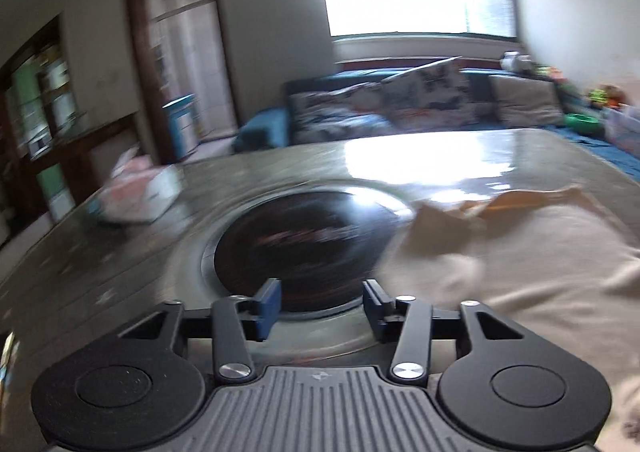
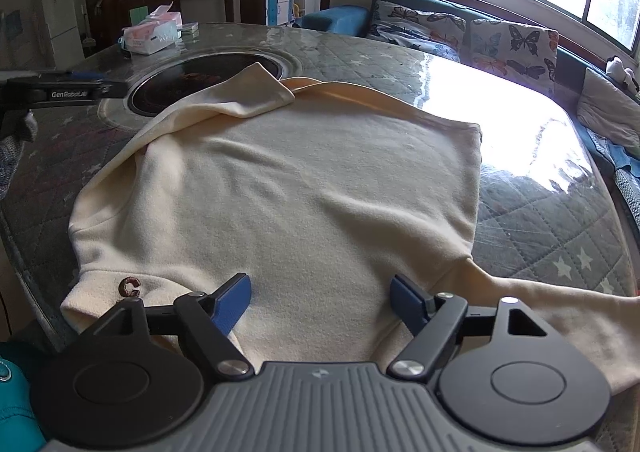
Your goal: Fold clothes
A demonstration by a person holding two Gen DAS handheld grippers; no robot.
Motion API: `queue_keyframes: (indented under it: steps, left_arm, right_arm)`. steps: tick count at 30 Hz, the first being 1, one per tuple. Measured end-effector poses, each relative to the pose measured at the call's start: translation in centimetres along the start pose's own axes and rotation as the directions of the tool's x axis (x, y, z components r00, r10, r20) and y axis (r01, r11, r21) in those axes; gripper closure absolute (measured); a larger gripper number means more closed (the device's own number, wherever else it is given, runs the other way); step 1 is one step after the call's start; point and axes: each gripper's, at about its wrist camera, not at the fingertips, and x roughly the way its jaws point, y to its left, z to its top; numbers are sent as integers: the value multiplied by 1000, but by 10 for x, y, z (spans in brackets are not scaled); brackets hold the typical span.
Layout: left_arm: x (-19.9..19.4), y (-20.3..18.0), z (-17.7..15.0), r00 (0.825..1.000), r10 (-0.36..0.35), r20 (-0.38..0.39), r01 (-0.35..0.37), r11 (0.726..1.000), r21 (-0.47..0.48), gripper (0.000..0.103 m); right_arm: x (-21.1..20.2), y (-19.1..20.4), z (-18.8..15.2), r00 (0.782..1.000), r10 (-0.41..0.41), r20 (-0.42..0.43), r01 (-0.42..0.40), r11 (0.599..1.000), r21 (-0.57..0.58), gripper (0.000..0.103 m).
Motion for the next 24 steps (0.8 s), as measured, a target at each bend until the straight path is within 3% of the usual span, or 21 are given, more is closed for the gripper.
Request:
queue_keyframes:
  steps: [6,11,13,15,16,18,24]
  left_arm:
    - [8,-59,10,992,-123,25,116,976,187,42]
    - [37,-87,2,999,-54,4,50,943,328,42]
    - [49,-86,-2,999,-22,-32,32,939,341,52]
    - [54,-79,-6,998,-13,-56,31,944,330,68]
    - [53,-75,-9,999,-9,-53,26,946,324,70]
    - [49,-66,-9,1000,14,-22,-7,953,302,91]
    - [35,-19,-11,991,129,-36,-123,982,145,95]
  right_arm:
    - [1,0,1,1000,-2,-5,2,1000,2,21]
    - [1,-1,0,1000,2,-2,-2,1000,6,20]
    - [2,-2,0,1000,4,-1,-4,1000,6,20]
    - [2,-2,0,1000,7,1,-7,1000,7,19]
    - [2,-2,0,1000,8,2,-8,1000,7,19]
    - [2,-2,0,1000,9,3,-9,1000,6,19]
    - [2,-2,-1,1000,8,7,-8,1000,5,18]
